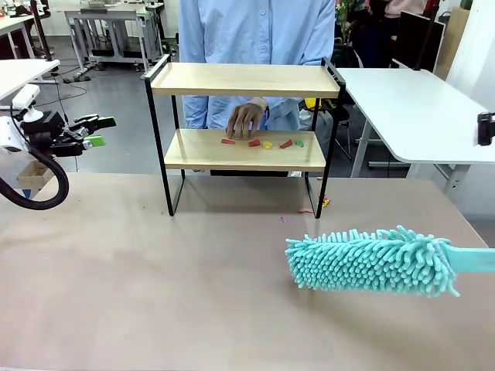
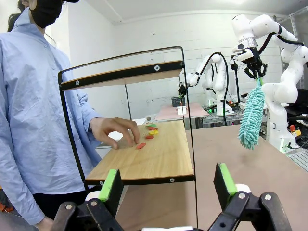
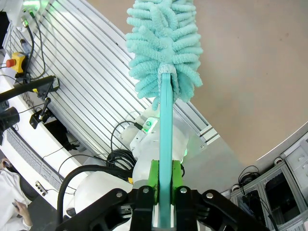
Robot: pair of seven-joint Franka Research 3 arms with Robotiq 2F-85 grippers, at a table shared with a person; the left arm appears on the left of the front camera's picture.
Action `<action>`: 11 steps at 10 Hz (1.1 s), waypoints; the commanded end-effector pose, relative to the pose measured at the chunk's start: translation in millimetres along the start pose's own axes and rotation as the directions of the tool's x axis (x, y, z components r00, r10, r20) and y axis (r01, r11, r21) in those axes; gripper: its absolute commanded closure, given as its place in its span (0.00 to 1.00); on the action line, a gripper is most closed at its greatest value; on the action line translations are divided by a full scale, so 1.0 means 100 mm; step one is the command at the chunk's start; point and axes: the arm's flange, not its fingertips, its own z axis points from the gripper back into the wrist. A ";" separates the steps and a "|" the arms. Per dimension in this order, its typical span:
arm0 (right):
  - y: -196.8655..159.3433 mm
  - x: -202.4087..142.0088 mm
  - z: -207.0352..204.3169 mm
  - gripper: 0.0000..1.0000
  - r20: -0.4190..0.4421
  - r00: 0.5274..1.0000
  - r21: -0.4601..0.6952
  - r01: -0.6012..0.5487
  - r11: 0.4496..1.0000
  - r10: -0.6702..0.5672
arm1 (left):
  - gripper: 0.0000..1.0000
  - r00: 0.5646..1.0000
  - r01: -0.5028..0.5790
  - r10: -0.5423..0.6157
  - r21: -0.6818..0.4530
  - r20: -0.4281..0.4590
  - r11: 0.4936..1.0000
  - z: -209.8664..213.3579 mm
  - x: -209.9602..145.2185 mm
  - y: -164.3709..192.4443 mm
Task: Clean the shelf.
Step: Clean the specific section of the Shelf indicated by the human with the Duster.
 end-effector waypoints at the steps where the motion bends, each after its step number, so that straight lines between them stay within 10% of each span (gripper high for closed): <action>1: 0.00 0.00 0.03 0.87 0.005 1.000 0.013 -0.023 1.000 0.023 | 0.00 1.000 0.004 -0.004 -0.004 -0.003 1.000 0.00 0.03 -0.02; 4: 0.00 0.00 0.00 0.87 0.000 1.000 0.000 0.000 1.000 0.000 | 0.00 1.000 0.004 -0.004 -0.004 -0.003 1.000 0.00 0.03 -0.02; 6: 0.14 0.58 0.30 0.87 0.258 0.964 -0.007 0.058 0.998 -0.054 | 0.00 1.000 0.004 -0.004 -0.004 -0.003 1.000 0.00 0.03 -0.02; 11: 0.59 1.79 0.49 0.87 0.485 0.849 0.046 0.214 0.976 -0.209 | 0.00 1.000 0.004 -0.004 -0.004 -0.003 1.000 0.00 0.03 -0.02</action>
